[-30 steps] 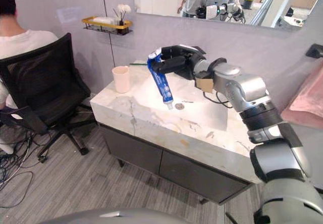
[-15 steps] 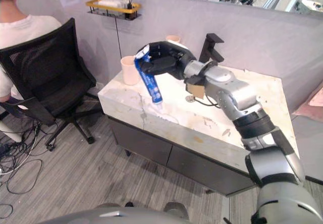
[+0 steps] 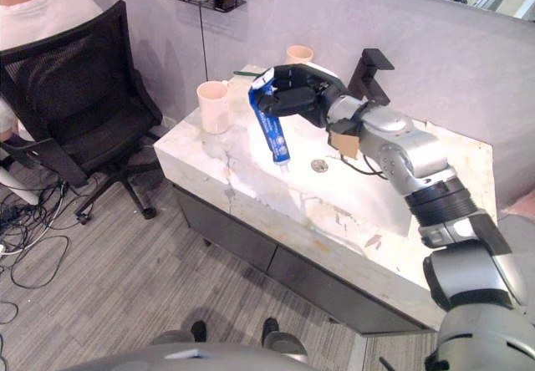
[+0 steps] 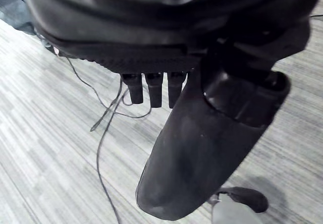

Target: Organize the bathroom.

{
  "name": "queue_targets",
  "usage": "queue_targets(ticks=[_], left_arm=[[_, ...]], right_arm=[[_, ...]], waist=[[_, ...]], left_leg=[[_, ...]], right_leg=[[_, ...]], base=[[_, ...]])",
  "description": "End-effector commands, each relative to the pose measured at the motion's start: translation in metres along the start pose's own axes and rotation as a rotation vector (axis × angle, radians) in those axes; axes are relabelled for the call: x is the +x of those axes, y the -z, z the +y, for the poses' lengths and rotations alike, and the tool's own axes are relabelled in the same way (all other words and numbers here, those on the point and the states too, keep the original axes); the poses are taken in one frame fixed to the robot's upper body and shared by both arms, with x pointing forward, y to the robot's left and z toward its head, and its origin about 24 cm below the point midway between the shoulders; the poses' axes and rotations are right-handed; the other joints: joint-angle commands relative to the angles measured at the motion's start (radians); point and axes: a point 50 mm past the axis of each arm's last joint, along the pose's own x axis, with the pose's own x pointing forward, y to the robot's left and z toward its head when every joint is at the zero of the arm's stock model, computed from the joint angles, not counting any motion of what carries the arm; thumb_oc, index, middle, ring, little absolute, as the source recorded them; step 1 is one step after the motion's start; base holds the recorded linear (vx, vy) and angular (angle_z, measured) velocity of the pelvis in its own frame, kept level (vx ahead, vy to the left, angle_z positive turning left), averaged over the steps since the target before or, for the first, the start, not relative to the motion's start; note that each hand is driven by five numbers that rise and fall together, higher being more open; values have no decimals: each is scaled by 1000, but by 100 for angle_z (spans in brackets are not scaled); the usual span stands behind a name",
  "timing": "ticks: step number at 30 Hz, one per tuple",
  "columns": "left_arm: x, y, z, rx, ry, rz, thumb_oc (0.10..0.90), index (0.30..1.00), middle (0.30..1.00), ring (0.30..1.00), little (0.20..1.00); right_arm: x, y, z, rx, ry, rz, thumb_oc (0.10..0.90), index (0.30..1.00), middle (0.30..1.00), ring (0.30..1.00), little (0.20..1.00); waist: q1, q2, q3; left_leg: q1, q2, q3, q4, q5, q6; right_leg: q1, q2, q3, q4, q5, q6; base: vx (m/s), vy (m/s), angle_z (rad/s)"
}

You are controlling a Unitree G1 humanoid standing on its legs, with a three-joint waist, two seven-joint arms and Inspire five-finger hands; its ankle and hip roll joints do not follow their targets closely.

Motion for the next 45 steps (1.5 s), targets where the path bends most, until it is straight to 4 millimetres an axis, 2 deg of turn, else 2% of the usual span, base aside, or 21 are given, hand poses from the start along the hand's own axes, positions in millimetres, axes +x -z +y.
queue_targets(ticks=[1,7,12,13,14,15,16,17,19,21,24,29,33,37,39,40,41,42,43,44,45], left_arm=[[-2,9,37,49,-122,54,800,900,900,900,900],[0,17,28,69,-96,79,800,900,900,900,900],[0,17,21,72,-85,81,800,900,900,900,900],[1,17,15,98,-83,76,800,900,900,900,900],[1,17,14,113,-84,75,800,900,900,900,900],[1,18,12,115,-84,73,800,900,900,900,900],[1,19,11,105,-81,76,800,900,900,900,900],[1,18,11,112,-78,81,800,900,900,900,900],[0,12,12,166,-75,92,800,900,900,900,900],[0,12,8,174,-70,96,800,900,900,900,900],[1,10,2,184,-69,85,800,900,900,900,900],[0,10,6,134,-70,82,800,900,900,900,900],[0,12,8,160,-64,80,800,900,900,900,900],[0,3,8,239,-53,55,800,900,900,900,900],[-1,5,13,235,-66,76,800,900,900,900,900],[-1,7,16,213,-73,81,800,900,900,900,900],[-1,7,16,213,-73,81,800,900,900,900,900],[-1,7,19,206,-81,84,800,900,900,900,900],[-1,7,19,206,-81,84,800,900,900,900,900],[-2,6,25,202,-105,85,800,900,900,900,900],[-3,5,29,152,-117,77,800,900,900,900,900]], right_arm=[[-8,-104,-7,-88,22,-470,400,300,300,300,300],[-9,-129,4,-113,7,-601,400,300,300,300,300],[-8,-138,15,-113,-14,-645,400,300,300,300,300],[-7,-139,20,-124,-8,-628,400,300,300,300,300],[-8,-140,20,-131,-2,-625,400,300,300,300,300],[-10,-140,20,-131,-7,-632,400,300,300,300,300],[-11,-141,19,-127,-13,-642,400,300,300,300,300],[-12,-142,19,-120,-10,-646,400,300,300,300,300],[-11,-141,17,-136,1,-624,400,300,300,300,300],[-10,-141,17,-144,8,-617,400,300,300,300,300],[-13,-142,10,-153,18,-626,400,300,300,300,300],[-14,-145,7,-165,19,-635,400,300,300,300,300],[-14,-145,7,-170,37,-630,400,300,300,300,300],[-25,-140,-12,-201,100,-624,400,300,300,300,300],[-28,-132,-19,-201,97,-640,400,300,300,300,300],[-28,-132,-17,-197,93,-648,400,300,300,300,300],[-28,-132,-17,-197,93,-648,400,300,300,300,300],[-28,-132,-15,-198,87,-654,400,300,300,300,300],[-28,-132,-15,-198,87,-654,400,300,300,300,300],[-34,-136,-14,-200,83,-668,400,300,300,300,300],[-40,-140,-14,-207,83,-686,400,300,300,300,300]], waist=[[26,-38,-97],[37,-43,-120],[40,-45,-128],[34,-53,-134],[41,-63,-128],[54,-73,-115],[63,-77,-101],[59,-75,-96],[40,-68,-94],[32,-63,-98],[13,-44,-103],[-8,-18,-89],[-7,-13,-87],[-28,-4,-79],[-23,3,-59],[-22,7,-50],[-22,7,-50],[-20,10,-42],[-20,10,-42],[-21,4,-27],[-21,-28,-10]], left_leg=[[-28,-56,73,100,-115,42],[-24,-55,68,104,-119,35],[-17,-51,79,100,-117,32],[-35,-38,126,163,-125,16],[-63,-38,110,230,-128,9],[-117,-36,57,337,-113,-5],[-162,-14,12,411,-85,-23],[-170,31,10,414,-65,-38],[-131,96,31,336,-58,-49],[-96,95,21,259,-71,-40],[-54,89,61,177,-83,-39],[-24,62,83,147,-95,-33],[-17,47,107,145,-102,-22],[-32,35,226,205,-135,-4],[-35,21,197,221,-145,20],[-33,19,204,224,-146,38],[-33,19,204,224,-146,38],[-29,15,208,227,-152,52],[-29,15,208,227,-152,52],[-23,4,186,222,-153,59],[-12,-3,183,234,-158,30]], right_leg=[[-28,-6,-16,78,-75,26],[-11,1,-20,70,-83,20],[0,5,-28,67,-89,18],[7,11,-37,62,-96,4],[10,8,-27,61,-93,-4],[15,6,-10,62,-87,-15],[18,8,0,70,-85,-24],[16,9,-3,81,-89,-30],[9,6,-11,100,-100,-34],[-5,-21,-9,118,-104,-27],[-31,-60,-30,142,-106,-8],[-65,-96,-27,162,-91,14],[-60,-102,-31,151,-83,18],[-65,-124,-71,158,-72,24],[-100,-186,-71,246,-54,59],[-130,-212,-73,347,-49,70],[-130,-212,-73,347,-49,70],[-161,-228,-65,450,-54,71],[-161,-228,-65,450,-54,71],[-250,-227,-38,564,21,81],[-267,-236,-46,409,82,102]], base=[[54,13,7],[97,34,12],[65,27,4],[38,32,10],[40,16,20],[20,-19,30],[37,9,29],[65,71,29],[84,166,21],[59,220,17],[30,185,18],[32,161,6],[30,94,-2],[-19,123,11],[38,189,47],[19,75,27],[-3,59,-3],[0,21,-11],[17,14,-31],[129,-191,-40],[129,-191,-40]])
